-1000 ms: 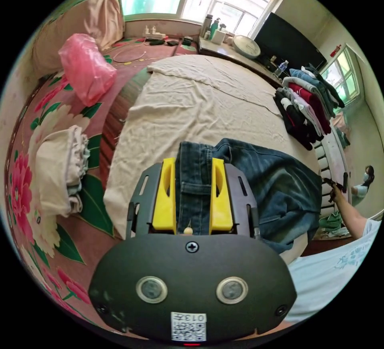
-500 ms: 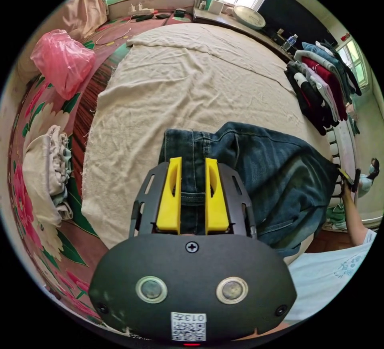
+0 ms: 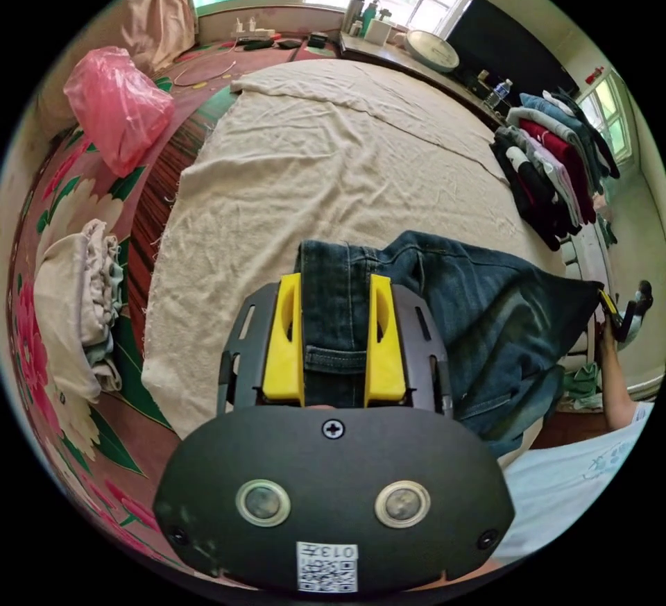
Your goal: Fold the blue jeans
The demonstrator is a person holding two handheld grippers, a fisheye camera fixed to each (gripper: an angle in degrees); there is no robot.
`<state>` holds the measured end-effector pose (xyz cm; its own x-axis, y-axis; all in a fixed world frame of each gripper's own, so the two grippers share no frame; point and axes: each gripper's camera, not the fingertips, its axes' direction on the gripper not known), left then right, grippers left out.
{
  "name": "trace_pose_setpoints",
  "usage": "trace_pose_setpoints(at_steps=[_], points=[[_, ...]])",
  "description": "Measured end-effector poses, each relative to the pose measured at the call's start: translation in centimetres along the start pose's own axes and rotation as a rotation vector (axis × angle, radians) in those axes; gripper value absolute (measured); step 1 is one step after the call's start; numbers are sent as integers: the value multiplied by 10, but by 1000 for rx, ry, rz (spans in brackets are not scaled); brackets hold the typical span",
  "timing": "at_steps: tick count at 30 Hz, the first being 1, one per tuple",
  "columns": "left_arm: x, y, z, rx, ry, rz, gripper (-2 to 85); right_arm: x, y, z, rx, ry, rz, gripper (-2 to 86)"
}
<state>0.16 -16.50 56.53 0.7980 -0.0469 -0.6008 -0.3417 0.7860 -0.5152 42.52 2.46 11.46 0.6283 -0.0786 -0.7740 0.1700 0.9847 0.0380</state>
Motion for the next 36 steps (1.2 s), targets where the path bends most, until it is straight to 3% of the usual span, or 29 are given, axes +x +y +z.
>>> trace_pose_setpoints(at_steps=[10, 20, 24, 28, 30, 33, 36], points=[[0, 7, 2, -55, -112, -73, 70, 9, 18, 6, -35, 1, 18, 31], [-16, 74, -115, 386, -51, -174, 19, 34, 33, -2, 76, -2, 82, 32], [-32, 74, -110, 414, -50, -200, 23, 36, 20, 25, 75, -59, 148, 37], [-59, 57, -53, 259, 34, -295, 47, 24, 6, 75, -61, -129, 146, 52], [-68, 54, -45, 228, 90, -350, 69, 27, 5, 108, -264, -208, 191, 82], [-66, 54, -72, 250, 51, -252, 89, 52, 18, 102, -224, -271, 308, 100], [-41, 58, -89, 134, 145, 55, 101, 68, 46, 77, -117, -391, 269, 104]])
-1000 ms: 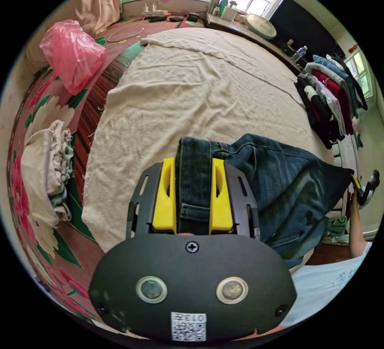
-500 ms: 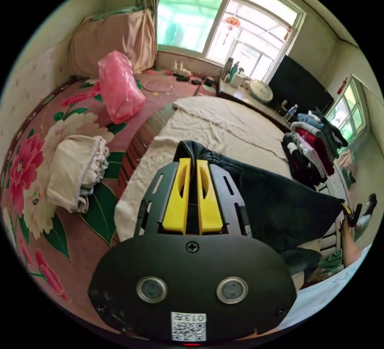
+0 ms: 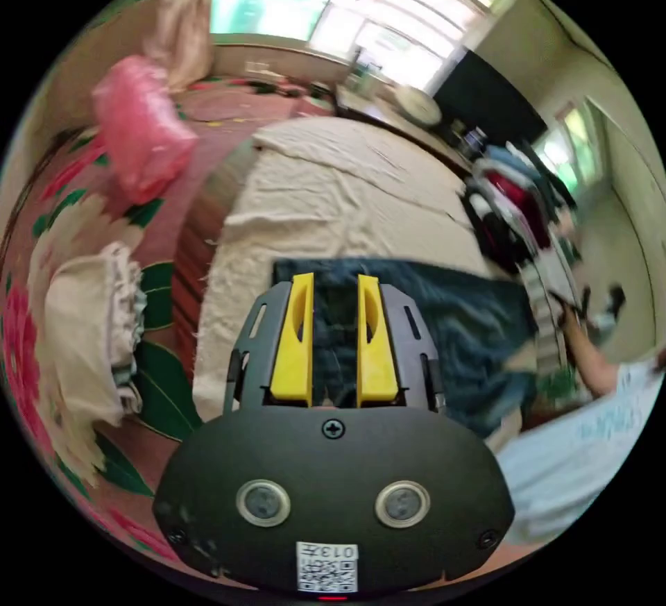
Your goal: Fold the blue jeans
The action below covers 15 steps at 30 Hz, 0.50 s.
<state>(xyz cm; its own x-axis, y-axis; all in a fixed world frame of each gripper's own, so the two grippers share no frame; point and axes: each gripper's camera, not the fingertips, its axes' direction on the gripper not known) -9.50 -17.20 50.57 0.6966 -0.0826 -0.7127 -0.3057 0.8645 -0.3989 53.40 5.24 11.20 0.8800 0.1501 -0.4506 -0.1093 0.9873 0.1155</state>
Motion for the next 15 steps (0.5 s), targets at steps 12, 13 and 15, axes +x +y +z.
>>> trace_pose_setpoints(at_steps=[12, 13, 15], points=[[72, 112, 20, -414, -90, 374, 129, 115, 254, -59, -210, -221, 467, 153], [77, 119, 20, -401, -152, 414, 100, 120, 268, -59, -212, -255, 511, 155], [82, 125, 19, -390, -194, 436, 76, 128, 311, -54, -212, -337, 617, 162]])
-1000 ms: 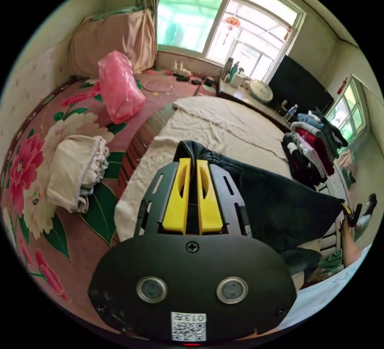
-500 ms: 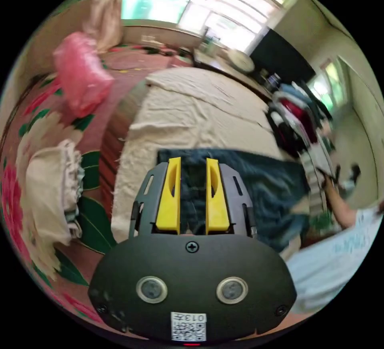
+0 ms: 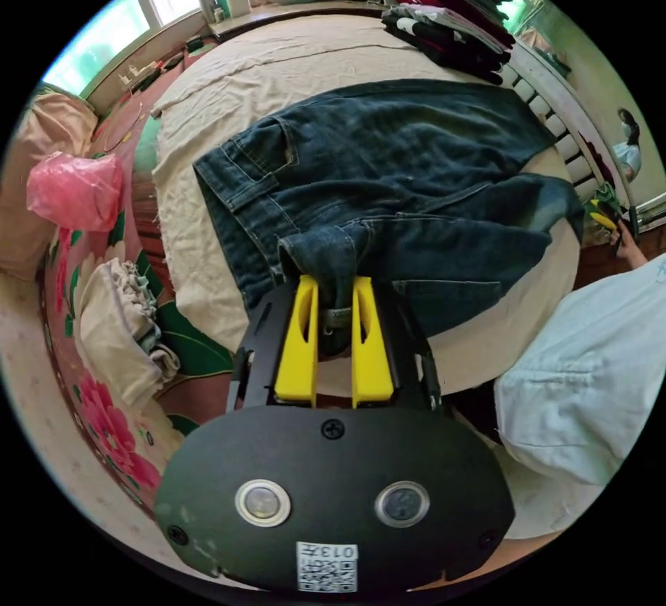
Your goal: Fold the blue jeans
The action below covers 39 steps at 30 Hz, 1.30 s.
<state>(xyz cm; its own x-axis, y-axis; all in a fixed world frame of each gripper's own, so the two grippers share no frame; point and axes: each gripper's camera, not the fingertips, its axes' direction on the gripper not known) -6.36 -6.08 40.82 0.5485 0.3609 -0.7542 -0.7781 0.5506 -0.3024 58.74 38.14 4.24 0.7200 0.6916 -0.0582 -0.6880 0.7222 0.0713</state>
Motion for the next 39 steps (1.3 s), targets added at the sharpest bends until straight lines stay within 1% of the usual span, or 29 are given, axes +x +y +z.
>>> trace_pose_setpoints(at_steps=[3, 4, 5, 6, 8, 9, 11, 13, 15, 16, 17, 18, 20, 22, 25, 27, 29, 31, 33, 34, 35, 37, 39], points=[[5, 4, -5, 7, -2, 2, 63, 23, 20, 21, -49, -41, 56, 165], [8, 6, -10, 20, -9, 3, 61, 26, 23, 25, -58, -71, 69, 165], [10, 8, -17, 40, -23, 9, 61, 30, 26, 33, -68, -143, 89, 157], [12, 10, -20, 52, -28, 10, 60, 29, 28, 39, -75, -180, 91, 135], [13, 16, -34, 108, -30, 1, 60, 23, 30, 43, -75, -170, 51, 80], [12, 18, -37, 120, -27, -6, 60, 19, 30, 42, -64, -143, 26, 47], [11, 25, -48, 161, -37, -25, 60, 9, 27, 40, -70, -96, -21, 30], [9, 29, -54, 190, -41, -42, 60, -7, 23, 39, -103, 13, -108, 20], [6, 34, -60, 225, -38, -56, 60, -38, 19, 35, -137, 189, -267, 14], [4, 37, -64, 247, -30, -61, 60, -46, 18, 33, -146, 238, -309, 13], [1, 40, -69, 270, -29, -68, 60, -65, 16, 29, -155, 343, -402, 11], [0, 42, -71, 283, -29, -68, 60, -83, 15, 24, -149, 441, -501, 10], [-8, 52, -83, 342, -37, -79, 59, -109, 13, 12, -115, 557, -627, 9], [-16, 62, -94, 399, -19, -90, 59, -130, 9, -4, -62, 571, -722, 8], [-28, 86, -112, 479, -12, -112, 60, -152, -1, -29, 7, 509, -774, 9], [-31, 104, -118, 512, -14, -115, 61, -160, -2, -41, 100, 465, -847, 10], [-34, 128, -110, 473, 15, -127, 64, -158, 1, -37, 136, 434, -909, 13], [-34, 144, -91, 388, 31, -150, 65, -145, -3, -18, 50, 402, -902, 17], [-33, 155, -59, 257, 56, -174, 66, -117, -14, 24, -150, 358, -789, 29], [-34, 161, -36, 162, 54, -213, 67, -110, -16, 35, -209, 367, -761, 34], [-37, 168, -17, 93, 73, -259, 69, -100, -16, 51, -287, 417, -714, 46], [-41, 177, -3, 70, 94, -321, 73, -95, -15, 57, -288, 475, -667, 63], [-45, 181, -6, 110, 115, -369, 75, -95, -13, 40, -165, 472, -601, 80]])
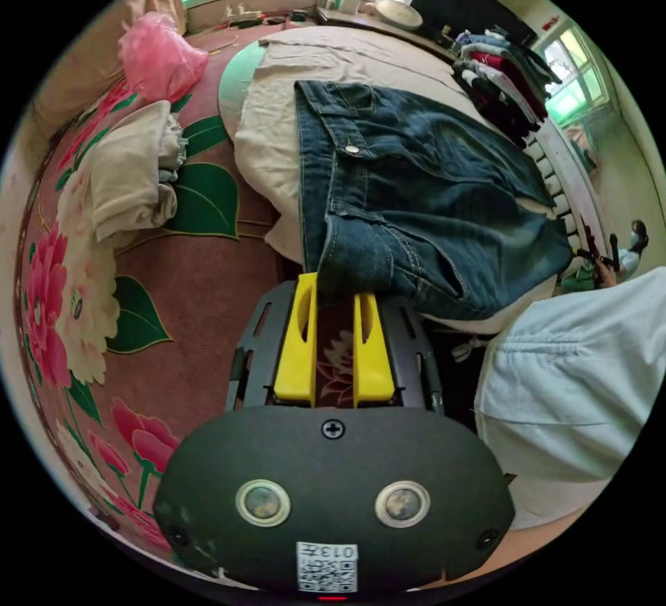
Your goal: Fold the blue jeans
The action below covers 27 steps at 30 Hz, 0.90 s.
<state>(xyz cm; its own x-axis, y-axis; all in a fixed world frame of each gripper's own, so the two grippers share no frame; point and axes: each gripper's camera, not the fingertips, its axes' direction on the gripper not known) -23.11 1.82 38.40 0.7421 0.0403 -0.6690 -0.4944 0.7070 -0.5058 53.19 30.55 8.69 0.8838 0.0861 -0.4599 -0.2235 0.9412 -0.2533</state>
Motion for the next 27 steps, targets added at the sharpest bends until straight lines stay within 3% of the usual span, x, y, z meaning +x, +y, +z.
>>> trace_pose_setpoints(at_steps=[4, 6, 8, 9, 12, 14, 18, 24, 27], points=[[-3, -10, -8, -14, 30, 15, 73, 9, 9, -12, 74, -9, 106, 94], [-6, -14, -5, -119, 3, 36, 65, 12, 12, -10, 68, -35, 140, 95], [-1, -17, 1, -319, -158, 132, 34, 13, 13, -6, 69, -44, 165, 95], [-3, -17, -3, -307, -171, 127, 33, 17, 14, -2, 69, -84, 198, 97], [-38, -8, -46, -13, -27, -109, 46, 33, 27, 7, 84, -191, 347, 103], [-39, -15, -59, 119, 67, -113, 60, 41, 42, 15, 86, -279, 435, 111], [1, -57, -27, 7, 118, 57, 79, 47, 87, 36, 130, -537, 618, 128], [75, -108, 43, -108, 198, 259, 86, 25, 101, 67, 149, -850, 716, 113], [95, -123, 65, -200, 122, 303, 73, 12, 80, 50, 133, -745, 668, 43]])
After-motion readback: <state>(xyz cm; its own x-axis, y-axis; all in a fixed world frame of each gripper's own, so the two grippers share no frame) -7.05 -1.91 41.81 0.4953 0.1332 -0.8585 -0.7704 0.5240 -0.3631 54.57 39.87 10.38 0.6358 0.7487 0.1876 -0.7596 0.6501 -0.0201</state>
